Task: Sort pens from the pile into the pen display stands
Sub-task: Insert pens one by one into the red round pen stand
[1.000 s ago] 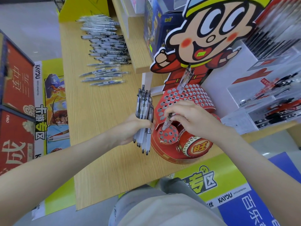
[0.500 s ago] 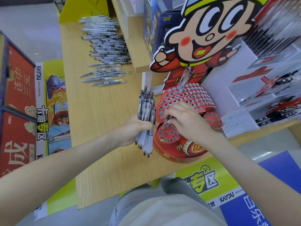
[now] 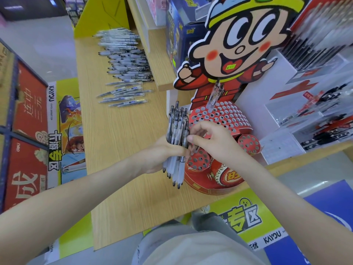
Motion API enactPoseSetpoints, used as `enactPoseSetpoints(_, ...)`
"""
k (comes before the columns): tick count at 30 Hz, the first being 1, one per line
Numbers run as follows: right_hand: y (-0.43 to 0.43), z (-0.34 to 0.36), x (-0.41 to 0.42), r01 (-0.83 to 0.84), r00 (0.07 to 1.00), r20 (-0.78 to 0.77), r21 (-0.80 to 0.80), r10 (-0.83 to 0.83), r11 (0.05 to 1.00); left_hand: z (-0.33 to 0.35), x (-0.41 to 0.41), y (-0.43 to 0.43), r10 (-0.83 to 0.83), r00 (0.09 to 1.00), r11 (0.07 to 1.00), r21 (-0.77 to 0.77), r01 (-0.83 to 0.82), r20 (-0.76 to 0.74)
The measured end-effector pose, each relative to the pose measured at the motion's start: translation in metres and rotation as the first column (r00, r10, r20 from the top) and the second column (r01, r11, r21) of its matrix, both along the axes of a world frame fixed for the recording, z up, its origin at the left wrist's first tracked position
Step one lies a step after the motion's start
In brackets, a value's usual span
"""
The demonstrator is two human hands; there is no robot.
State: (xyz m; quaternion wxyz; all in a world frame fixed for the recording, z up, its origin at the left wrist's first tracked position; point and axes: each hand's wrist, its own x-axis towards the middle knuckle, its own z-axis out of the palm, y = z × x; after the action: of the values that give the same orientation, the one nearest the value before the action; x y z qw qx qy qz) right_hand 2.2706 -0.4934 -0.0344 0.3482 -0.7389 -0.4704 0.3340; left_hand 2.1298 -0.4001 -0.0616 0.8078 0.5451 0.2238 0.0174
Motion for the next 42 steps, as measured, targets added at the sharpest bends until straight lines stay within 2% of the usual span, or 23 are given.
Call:
enactPoseSetpoints(3, 0.001, 0.005, 0.002, -0.01, 0.992, -0.125, -0.007, 0.009, 1.0, 0.004, 0.001, 0.001, 0.005, 1.0, 1.0, 0.001, -0.005, 0.014)
enactPoseSetpoints(10, 0.004, 0.008, 0.006, -0.029, 0.976, -0.218, -0.014, 0.025, 0.999, 0.006, 0.005, 0.001, 0.001, 1.0, 1.0, -0.003, -0.001, 0.028)
enactPoseSetpoints(15, 0.0, 0.005, 0.015, -0.004, 0.879, -0.476, 0.021, 0.013, 1.0, 0.004, 0.005, 0.005, 0.042, 0.997, 0.991, -0.132, -0.032, 0.067)
enactPoseSetpoints(17, -0.001, 0.003, 0.016, 0.016, 0.85, -0.526, 0.032, 0.003, 0.999, 0.003, 0.005, 0.006, 0.042, 0.996, 0.983, -0.179, -0.028, 0.077)
enactPoseSetpoints(19, 0.0, 0.0, 0.019, 0.05, 0.828, -0.56, 0.033, -0.023, 0.998, 0.004, 0.007, 0.006, 0.066, 0.995, 0.977, -0.209, -0.048, 0.08)
enactPoseSetpoints(23, 0.001, -0.01, 0.027, 0.127, 0.817, -0.57, 0.026, -0.09, 0.992, -0.001, 0.01, 0.009, 0.206, 0.979, 0.931, -0.311, -0.193, 0.008)
enactPoseSetpoints(28, -0.002, -0.002, 0.036, 0.286, 0.792, -0.581, 0.082, -0.187, 0.955, -0.011, 0.006, 0.009, 0.251, 0.964, 0.936, -0.231, -0.266, -0.092)
enactPoseSetpoints(30, -0.009, 0.007, 0.039, 0.312, 0.826, -0.532, 0.155, -0.187, 0.937, -0.017, 0.001, 0.011, 0.267, 0.959, 0.919, -0.274, -0.282, -0.09)
enactPoseSetpoints(33, -0.025, 0.016, 0.033, 0.272, 0.91, -0.377, 0.225, -0.174, 0.936, -0.026, -0.005, 0.014, 0.312, 0.941, 0.887, -0.316, -0.337, -0.128)
enactPoseSetpoints(36, -0.039, 0.009, 0.018, 0.161, 0.98, -0.151, 0.225, -0.129, 0.961, -0.03, -0.008, 0.013, 0.334, 0.932, 0.868, -0.341, -0.361, -0.137)
enactPoseSetpoints(39, -0.044, -0.003, 0.002, 0.025, 0.995, 0.094, 0.186, -0.043, 0.982, -0.031, -0.009, 0.012, 0.339, 0.929, 0.871, -0.324, -0.37, -0.151)
enactPoseSetpoints(42, -0.042, -0.011, -0.004, -0.032, 0.984, 0.176, 0.199, -0.004, 0.979, -0.032, -0.01, 0.011, 0.336, 0.929, 0.873, -0.319, -0.368, -0.153)
